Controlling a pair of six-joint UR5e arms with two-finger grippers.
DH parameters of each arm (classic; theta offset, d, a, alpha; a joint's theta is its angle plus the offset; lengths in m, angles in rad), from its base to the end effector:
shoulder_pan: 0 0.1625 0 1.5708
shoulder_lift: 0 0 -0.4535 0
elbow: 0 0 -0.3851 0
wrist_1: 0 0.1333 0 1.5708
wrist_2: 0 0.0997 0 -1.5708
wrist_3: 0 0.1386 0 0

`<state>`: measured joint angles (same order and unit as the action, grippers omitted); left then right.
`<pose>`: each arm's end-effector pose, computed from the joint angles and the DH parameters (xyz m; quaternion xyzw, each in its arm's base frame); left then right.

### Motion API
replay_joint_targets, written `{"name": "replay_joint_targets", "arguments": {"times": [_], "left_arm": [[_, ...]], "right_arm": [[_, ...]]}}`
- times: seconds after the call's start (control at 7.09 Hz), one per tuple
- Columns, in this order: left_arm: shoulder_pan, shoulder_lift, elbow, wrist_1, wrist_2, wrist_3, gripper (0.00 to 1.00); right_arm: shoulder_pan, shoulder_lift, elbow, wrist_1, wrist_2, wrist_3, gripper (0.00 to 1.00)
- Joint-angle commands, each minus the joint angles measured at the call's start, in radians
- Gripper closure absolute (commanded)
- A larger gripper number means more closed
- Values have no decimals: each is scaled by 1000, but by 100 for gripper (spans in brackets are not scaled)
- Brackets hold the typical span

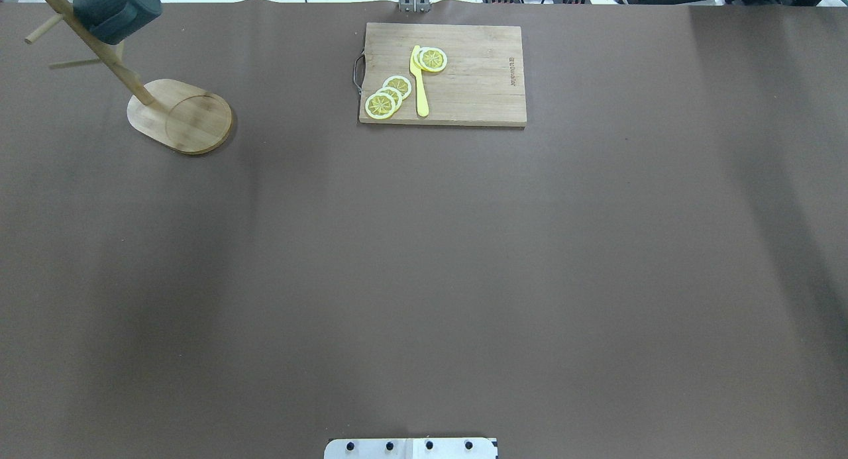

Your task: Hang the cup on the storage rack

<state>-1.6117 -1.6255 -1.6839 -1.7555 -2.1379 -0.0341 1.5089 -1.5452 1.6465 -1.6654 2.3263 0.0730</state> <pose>-0.0808 -0.5356 0.6263 0.1693 0.2749 0.0136 0.9464 0.0076 -0.4965 0.6771 -0.0218 -0.3682 0.0039 0.9295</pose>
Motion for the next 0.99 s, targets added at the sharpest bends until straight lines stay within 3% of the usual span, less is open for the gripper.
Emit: {"name": "replay_joint_targets", "arguments": {"times": [0.0, 0.42, 0.85], "left_arm": [[7, 21, -17, 150, -99, 2, 2], [29, 54, -40, 219, -229, -7, 2], [58, 70, -42, 218, -217, -7, 2]], "right_arm": [[-1, -3, 4, -1, 18, 28, 0], [-1, 8, 18, 1, 51, 80, 0], [-1, -1, 35, 1, 59, 86, 0]]}}
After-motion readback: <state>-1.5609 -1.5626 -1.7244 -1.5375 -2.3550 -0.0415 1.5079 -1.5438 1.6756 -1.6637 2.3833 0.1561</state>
